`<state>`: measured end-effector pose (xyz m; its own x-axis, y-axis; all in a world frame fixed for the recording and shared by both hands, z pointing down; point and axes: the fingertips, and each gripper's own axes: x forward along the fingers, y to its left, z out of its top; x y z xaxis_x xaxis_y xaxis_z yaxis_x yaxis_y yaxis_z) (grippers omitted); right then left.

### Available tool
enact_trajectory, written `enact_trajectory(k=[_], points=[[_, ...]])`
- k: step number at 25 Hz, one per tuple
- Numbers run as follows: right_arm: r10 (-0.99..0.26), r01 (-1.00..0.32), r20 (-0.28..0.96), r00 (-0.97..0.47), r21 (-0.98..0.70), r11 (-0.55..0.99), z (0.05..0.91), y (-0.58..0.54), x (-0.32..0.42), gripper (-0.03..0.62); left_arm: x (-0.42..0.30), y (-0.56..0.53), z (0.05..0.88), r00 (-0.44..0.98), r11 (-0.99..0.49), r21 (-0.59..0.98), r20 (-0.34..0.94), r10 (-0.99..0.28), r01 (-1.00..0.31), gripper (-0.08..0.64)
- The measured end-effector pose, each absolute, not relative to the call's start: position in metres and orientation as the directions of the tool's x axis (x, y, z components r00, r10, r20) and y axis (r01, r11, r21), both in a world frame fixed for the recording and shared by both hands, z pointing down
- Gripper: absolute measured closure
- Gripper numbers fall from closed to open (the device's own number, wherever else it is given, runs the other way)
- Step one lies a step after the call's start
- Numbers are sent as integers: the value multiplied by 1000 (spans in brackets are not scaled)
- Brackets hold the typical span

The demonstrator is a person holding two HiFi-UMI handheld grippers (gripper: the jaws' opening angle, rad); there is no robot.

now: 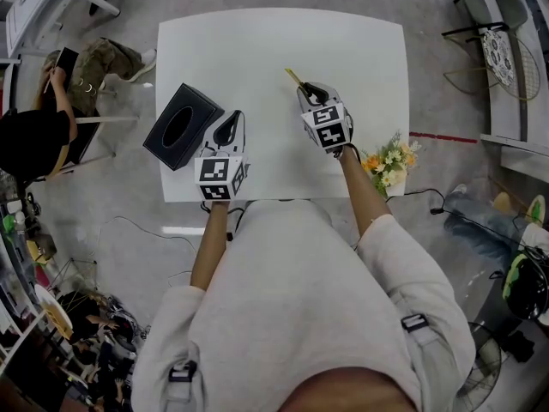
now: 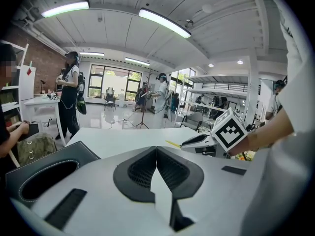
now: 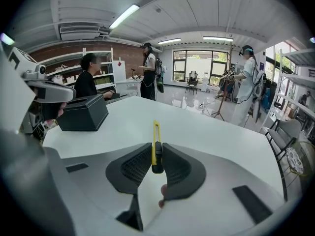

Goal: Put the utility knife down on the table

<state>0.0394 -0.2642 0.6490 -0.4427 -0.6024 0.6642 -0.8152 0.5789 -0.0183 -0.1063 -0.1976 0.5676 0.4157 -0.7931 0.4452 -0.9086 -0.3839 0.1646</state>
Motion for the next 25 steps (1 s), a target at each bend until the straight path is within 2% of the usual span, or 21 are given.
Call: enact_trajectory(k=[17, 25], points=[[-480, -801, 795, -370, -11, 599, 706, -281, 37, 509, -112, -195, 567, 404, -371, 164, 447, -798, -914, 540], [-469, -800, 808, -356, -5, 600, 712, -280, 37, 509, -114, -192, 567, 402, -370, 161, 448, -799, -915, 540]])
